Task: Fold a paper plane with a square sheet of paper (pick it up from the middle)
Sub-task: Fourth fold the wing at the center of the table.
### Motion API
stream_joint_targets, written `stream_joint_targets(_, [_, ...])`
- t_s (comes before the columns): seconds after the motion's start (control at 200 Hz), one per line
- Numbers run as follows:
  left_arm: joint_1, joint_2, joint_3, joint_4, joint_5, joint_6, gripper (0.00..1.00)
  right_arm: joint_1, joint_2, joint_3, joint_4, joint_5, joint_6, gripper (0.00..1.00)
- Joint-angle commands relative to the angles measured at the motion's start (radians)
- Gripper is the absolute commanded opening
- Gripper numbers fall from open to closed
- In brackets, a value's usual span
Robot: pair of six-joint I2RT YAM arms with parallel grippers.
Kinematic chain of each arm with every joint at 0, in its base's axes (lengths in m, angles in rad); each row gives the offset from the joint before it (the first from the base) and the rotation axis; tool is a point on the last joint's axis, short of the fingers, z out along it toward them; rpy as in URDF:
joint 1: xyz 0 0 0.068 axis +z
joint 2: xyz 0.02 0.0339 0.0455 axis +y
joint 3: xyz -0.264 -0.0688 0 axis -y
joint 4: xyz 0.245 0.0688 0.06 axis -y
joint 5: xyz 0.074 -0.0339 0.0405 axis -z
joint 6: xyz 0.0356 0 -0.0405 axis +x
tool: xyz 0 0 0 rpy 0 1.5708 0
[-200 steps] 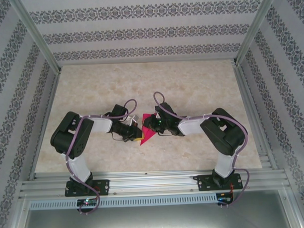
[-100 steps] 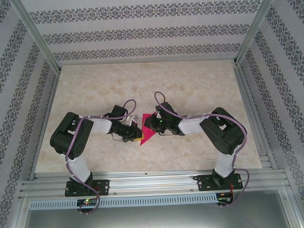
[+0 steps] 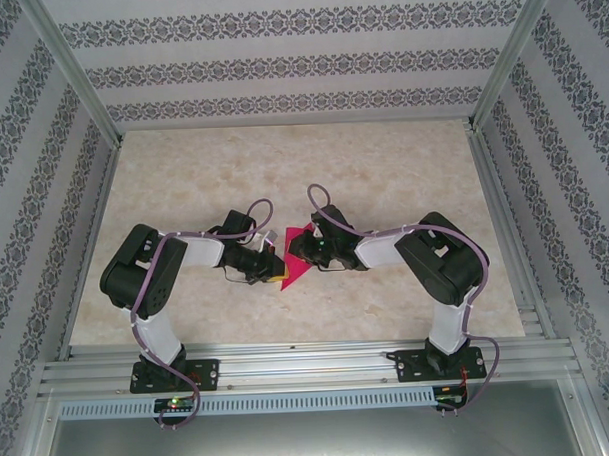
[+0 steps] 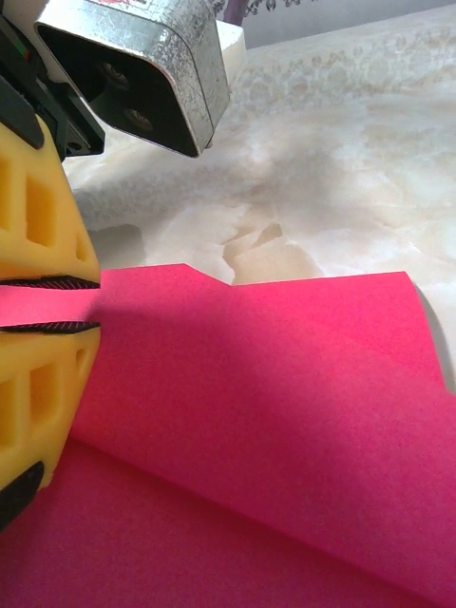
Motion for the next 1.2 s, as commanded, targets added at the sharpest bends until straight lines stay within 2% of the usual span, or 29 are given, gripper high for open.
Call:
stream_joint_targets(0.0, [0.015, 0.009, -0.013, -0.127, -0.079, 0.016, 0.04, -0.007, 0.02, -0.015, -0.017, 0.026, 0.011, 0.19])
stream_joint_targets(0.25, [0.015, 0.018, 0.007, -0.158, -0.064, 0.037, 0.06, -0.004, 0.012, -0.028, -0.068, 0.061, 0.015, 0.18])
stream_joint_targets(0.575, [0.015, -0.024, -0.014, -0.152, -0.033, 0.037, 0.17, 0.006, 0.04, 0.001, -0.087, 0.028, 0.001, 0.19])
stream_joint_targets(0.789, [0.015, -0.099, -0.044, -0.154, -0.049, 0.02, 0.18, 0.011, 0.046, 0.011, -0.107, 0.019, -0.008, 0.19])
stream_joint_targets(1.004, [0.015, -0.213, -0.077, -0.189, -0.148, -0.009, 0.18, 0.013, 0.051, 0.017, -0.116, 0.016, -0.012, 0.19])
stream_joint_targets(1.194, [0.013, -0.225, -0.059, -0.168, -0.113, -0.028, 0.22, 0.014, 0.049, 0.019, -0.131, 0.017, -0.017, 0.2])
